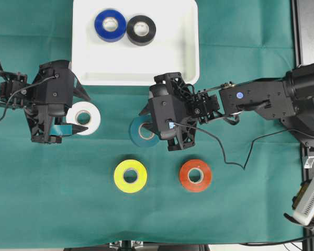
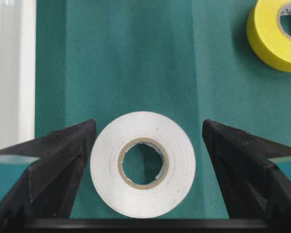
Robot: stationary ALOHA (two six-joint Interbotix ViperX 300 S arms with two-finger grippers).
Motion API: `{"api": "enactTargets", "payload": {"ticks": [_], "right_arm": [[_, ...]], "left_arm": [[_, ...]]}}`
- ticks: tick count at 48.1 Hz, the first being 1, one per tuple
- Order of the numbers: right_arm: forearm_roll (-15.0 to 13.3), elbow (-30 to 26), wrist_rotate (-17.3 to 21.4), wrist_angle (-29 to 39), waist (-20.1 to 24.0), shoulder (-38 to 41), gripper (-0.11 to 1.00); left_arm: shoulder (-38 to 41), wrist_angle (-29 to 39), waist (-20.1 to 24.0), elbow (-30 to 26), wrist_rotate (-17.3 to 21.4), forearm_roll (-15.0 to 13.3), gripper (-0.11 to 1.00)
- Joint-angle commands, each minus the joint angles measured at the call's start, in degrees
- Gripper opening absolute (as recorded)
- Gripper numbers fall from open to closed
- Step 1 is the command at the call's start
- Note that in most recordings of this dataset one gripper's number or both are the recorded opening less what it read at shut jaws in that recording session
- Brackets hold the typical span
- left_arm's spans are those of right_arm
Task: Put the tape alternately from left to right into the white case.
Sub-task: 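Lower the right gripper onto the dark teal roll and grasp it, then carry the teal roll into the tray and release it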
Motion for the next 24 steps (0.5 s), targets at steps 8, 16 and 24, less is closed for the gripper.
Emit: {"api": "enactTargets", "payload": {"ticks": [8, 16, 24], "right_arm": [[-3.69, -1.76, 0.00, -0.26, -2.64, -2.37, 0.22], [-5.01, -2.64, 0.00, -0.26, -6.77, -2.29, 0.22], [-5.19, -3.25, 0.00, -0.44, -11.43, -2.29, 0.22]], "left_arm": [[-0.53, -0.26, -0.09, -0.88, 0.09, 0.00, 0.62], [-0.53, -0.26, 0.00, -0.79, 0.09, 0.00, 0.61], [-0.53, -0.26, -0.09, -0.79, 0.00, 0.00, 0.61]]}}
